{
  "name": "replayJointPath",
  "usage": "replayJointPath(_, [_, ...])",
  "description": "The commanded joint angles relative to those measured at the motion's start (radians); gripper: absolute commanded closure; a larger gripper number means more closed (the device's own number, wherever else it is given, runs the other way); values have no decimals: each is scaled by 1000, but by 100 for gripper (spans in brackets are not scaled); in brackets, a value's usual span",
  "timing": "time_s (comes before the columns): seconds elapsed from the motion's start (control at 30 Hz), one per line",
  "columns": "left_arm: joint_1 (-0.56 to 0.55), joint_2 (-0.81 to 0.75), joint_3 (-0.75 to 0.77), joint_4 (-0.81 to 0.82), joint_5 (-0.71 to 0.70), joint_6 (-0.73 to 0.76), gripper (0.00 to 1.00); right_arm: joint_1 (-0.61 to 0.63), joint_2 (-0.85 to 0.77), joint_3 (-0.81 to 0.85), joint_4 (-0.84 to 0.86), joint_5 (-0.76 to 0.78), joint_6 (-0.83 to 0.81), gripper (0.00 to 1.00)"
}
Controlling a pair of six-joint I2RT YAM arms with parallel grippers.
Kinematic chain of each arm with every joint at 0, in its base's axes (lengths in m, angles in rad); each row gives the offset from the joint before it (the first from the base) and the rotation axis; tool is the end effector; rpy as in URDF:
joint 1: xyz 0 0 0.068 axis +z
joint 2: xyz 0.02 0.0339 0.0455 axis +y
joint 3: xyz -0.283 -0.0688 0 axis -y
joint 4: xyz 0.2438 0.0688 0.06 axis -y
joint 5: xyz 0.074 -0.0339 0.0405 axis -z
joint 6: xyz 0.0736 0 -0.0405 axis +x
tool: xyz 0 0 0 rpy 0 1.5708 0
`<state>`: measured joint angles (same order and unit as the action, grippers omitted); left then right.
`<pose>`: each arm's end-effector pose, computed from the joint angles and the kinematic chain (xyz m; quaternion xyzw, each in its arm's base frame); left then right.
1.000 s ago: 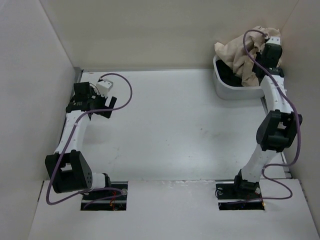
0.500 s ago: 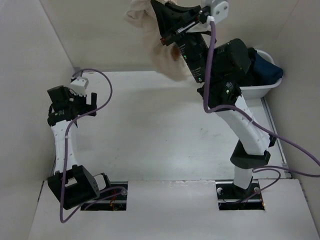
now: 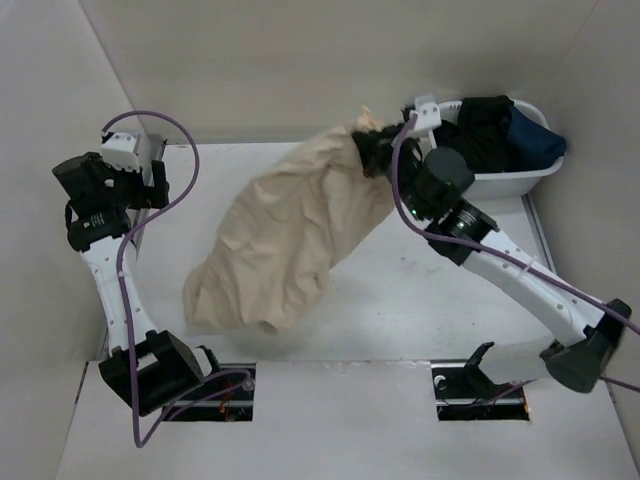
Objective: Fold and stack the trousers
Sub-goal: Move the trousers to the center of the board, then flatten the trousers out
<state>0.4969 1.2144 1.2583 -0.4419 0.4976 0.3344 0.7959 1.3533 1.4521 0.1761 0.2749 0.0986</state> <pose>0.2717 0.1074 0.3956 0.0703 0.8157 0.0289 0.5735 0.2487 0.2254 0.5129 -0.1016 0.5992 0.2670 0.7479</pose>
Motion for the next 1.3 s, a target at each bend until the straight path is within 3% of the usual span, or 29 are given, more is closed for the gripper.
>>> replayJointPath(0.0, [-7,2,10,-56,32,98,0,-156,-230,-285,-88,75,306,99])
replayJointPath(0.1, [-82,14,19,-196,18,265,0,-373,-322,-445,-388,-38,412,82])
replayJointPath(0.2, [-184,40,39,-343,-66,382,0,-620,-238,-481,-686,-323,415,43])
replayJointPath(0.27, [-244,57,38,-424,-137,422,0,-717,-227,-524,-710,-428,421,30])
replayJointPath(0.37, [-336,68,-6,-529,-209,475,0,-745,-299,-605,-607,-402,486,26])
replayJointPath(0.57, [-548,59,-155,-551,-345,512,0,-867,-278,-725,-494,-387,598,30])
replayJointPath(0.73, [-537,143,-198,-508,-387,468,0,-926,-171,-742,-331,-379,647,31])
replayJointPath(1.1, [-605,157,-269,-498,-326,427,0,-912,53,-700,-319,-364,645,29])
replayJointPath(1.17, [-637,151,-263,-517,-268,411,0,-912,87,-699,-310,-370,635,40])
replayJointPath(1.27, [-694,158,-254,-575,-185,394,0,-912,99,-676,-303,-365,629,93])
